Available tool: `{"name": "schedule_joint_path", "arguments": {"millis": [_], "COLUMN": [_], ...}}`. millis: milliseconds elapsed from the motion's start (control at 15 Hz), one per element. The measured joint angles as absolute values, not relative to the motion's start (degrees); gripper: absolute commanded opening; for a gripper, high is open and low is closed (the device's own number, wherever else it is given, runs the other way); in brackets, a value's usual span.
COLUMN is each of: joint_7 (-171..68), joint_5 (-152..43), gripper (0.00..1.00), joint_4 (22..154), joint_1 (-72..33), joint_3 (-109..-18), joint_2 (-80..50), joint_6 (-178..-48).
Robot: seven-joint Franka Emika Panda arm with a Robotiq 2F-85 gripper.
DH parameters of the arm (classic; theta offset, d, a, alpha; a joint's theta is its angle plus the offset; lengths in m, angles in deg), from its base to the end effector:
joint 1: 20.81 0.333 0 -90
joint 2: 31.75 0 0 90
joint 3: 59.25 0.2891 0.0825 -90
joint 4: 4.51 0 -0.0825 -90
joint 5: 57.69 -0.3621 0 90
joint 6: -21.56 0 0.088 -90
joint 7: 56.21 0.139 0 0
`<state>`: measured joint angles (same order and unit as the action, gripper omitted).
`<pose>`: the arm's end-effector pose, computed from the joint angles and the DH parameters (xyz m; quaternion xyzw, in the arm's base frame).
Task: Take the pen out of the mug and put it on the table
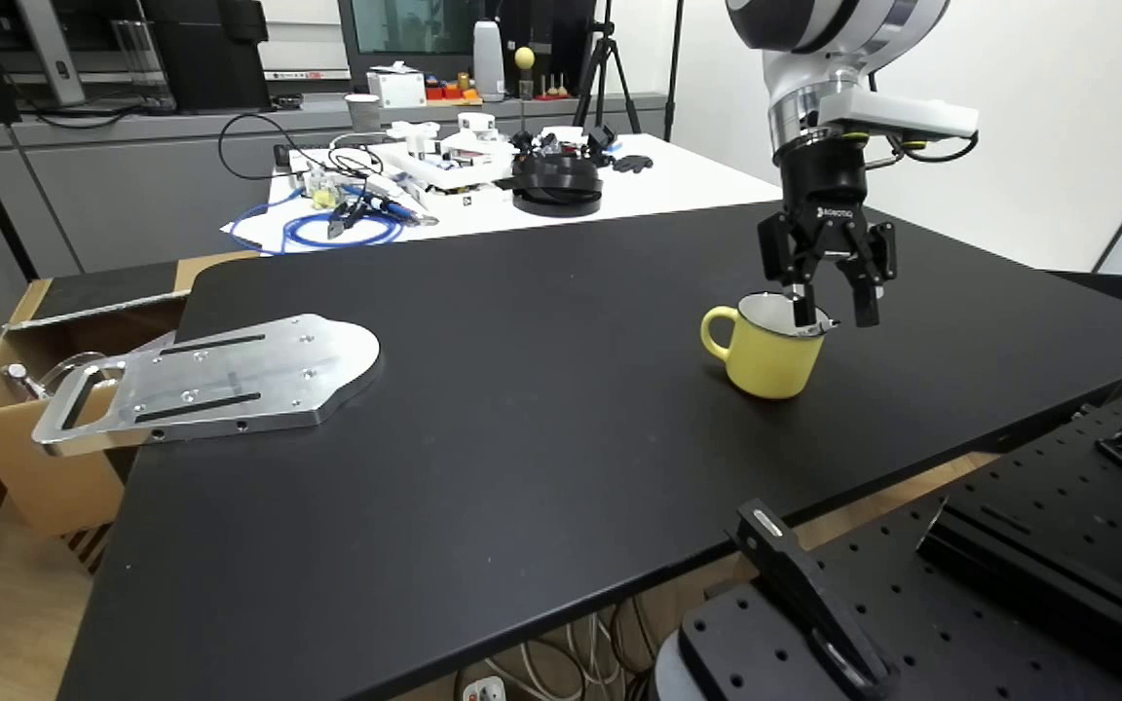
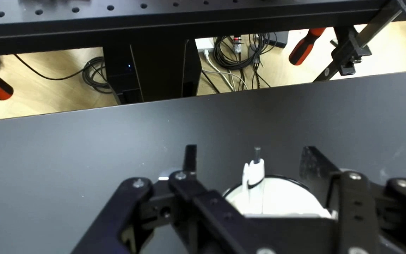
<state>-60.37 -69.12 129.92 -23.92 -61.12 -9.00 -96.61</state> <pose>0.3865 -0.0195 0.1031 -0.9379 0.0812 0.3259 0.0870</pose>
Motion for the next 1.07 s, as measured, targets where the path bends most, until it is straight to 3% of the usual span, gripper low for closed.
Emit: {"name": "schedule_joint_path", "arguments": {"millis": [467,1067], "joint_7": [-60.4,-60.4], "joint_5": [-70.0,-70.5], "gripper": [0.01,0.04], "joint_4": [130.1,128.5], "joint_1": [-24.0,-24.3], "joint_3": [-61.1,-61.1], "joint_2": [-8.7,-9.3], "joint_6": [-97.7,-94.3]}}
